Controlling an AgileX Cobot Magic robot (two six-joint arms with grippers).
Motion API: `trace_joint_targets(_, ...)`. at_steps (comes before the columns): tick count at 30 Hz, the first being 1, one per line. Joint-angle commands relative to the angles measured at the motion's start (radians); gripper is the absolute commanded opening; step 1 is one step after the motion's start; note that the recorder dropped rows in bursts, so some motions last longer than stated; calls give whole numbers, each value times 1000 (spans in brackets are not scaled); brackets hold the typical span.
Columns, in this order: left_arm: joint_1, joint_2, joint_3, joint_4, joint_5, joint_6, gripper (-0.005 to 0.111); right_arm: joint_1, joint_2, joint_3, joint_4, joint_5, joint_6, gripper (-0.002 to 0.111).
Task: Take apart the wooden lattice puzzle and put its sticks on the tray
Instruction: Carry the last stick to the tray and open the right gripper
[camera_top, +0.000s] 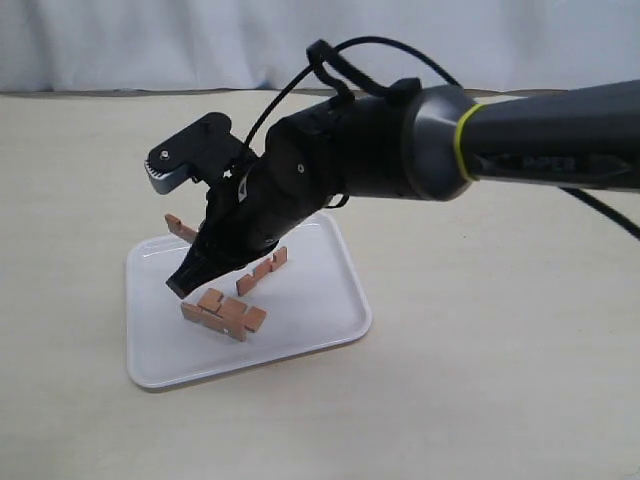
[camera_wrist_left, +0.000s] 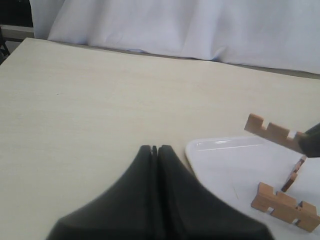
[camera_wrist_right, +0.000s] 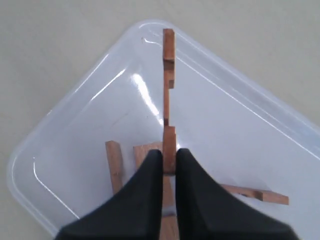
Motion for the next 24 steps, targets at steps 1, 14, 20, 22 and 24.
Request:
trace_joint_targets(1,-1,-1,2,-6,-10,-3,0,-2,54,0,17,-66,-18,5)
trace_joint_targets(14,-1,-1,2,-6,-10,-3,0,-2,132,-2,16,-159,-11,38)
trace_joint_targets(20,-1,-1,2,-6,-10,-3,0,-2,79,-57,16,-55,-11,51)
trace_joint_targets(22,-1,-1,2,-6,-10,-3,0,-2,42,-77,16,5,-11,51)
trace_joint_targets(24,-1,-1,2,-6,-10,-3,0,-2,3,-90,16,67,-11,51)
